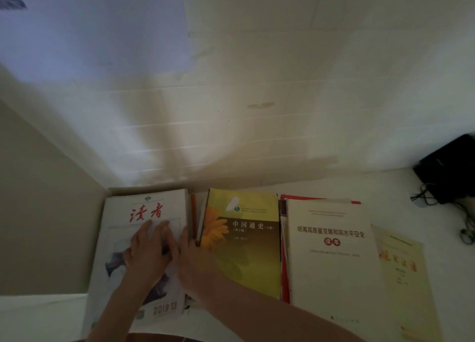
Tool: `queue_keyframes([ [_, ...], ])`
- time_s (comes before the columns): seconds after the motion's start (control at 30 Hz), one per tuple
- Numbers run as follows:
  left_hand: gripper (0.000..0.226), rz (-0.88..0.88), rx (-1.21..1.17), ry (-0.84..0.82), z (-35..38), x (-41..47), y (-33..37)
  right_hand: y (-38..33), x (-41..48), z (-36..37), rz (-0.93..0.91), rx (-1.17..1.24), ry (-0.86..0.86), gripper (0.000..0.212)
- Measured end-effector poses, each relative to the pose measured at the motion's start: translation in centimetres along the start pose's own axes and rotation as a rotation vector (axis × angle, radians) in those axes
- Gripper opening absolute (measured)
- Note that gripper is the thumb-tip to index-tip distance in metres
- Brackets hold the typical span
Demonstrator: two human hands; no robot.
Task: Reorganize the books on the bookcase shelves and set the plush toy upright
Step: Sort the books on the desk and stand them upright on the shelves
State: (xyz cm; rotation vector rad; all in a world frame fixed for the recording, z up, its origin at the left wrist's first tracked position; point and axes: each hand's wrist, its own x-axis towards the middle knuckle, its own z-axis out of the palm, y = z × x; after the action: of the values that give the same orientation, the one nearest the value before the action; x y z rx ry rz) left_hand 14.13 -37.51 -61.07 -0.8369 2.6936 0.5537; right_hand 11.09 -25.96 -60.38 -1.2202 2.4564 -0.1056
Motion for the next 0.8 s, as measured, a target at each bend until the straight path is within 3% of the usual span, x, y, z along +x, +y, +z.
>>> queue_keyframes([
  [0.13,0.053,-0.001,-0.033,0.026,-0.7,0.2,1.4,0.1,-0.9,-1.0,0.039,0.288,0.103,0.066],
  [0.23,0.048,0.203,-0.187,0.035,-1.0,0.2,5.0,2.2,-3.5,-3.2,0.118,0.564,0.163,0.061],
  [0.37,0.044,0.541,-0.286,0.015,-0.9,-1.9,12.7,7.6,-8.3,-3.7,0.234,0.570,0.356,0.057],
  [0.43,0.043,0.607,-0.400,-0.048,-0.4,-3.5,16.1,10.3,-11.6,-3.4,0.323,0.582,0.475,0.053],
  [0.57,0.039,0.756,-0.411,-0.155,1.7,-7.1,21.3,15.7,-19.2,-2.9,0.543,0.543,0.728,0.048],
  [0.63,0.040,0.799,-0.379,-0.171,2.8,-9.0,23.4,18.9,-23.1,-1.5,0.771,0.573,0.789,0.043],
  [0.7,0.041,0.878,-0.371,-0.195,4.1,-11.0,25.7,22.0,-26.7,0.9,1.014,0.677,0.770,0.045],
  [0.8,0.041,0.993,-0.347,-0.307,6.1,-14.2,29.4,24.2,-30.1,4.5,1.155,0.829,0.670,0.060],
])
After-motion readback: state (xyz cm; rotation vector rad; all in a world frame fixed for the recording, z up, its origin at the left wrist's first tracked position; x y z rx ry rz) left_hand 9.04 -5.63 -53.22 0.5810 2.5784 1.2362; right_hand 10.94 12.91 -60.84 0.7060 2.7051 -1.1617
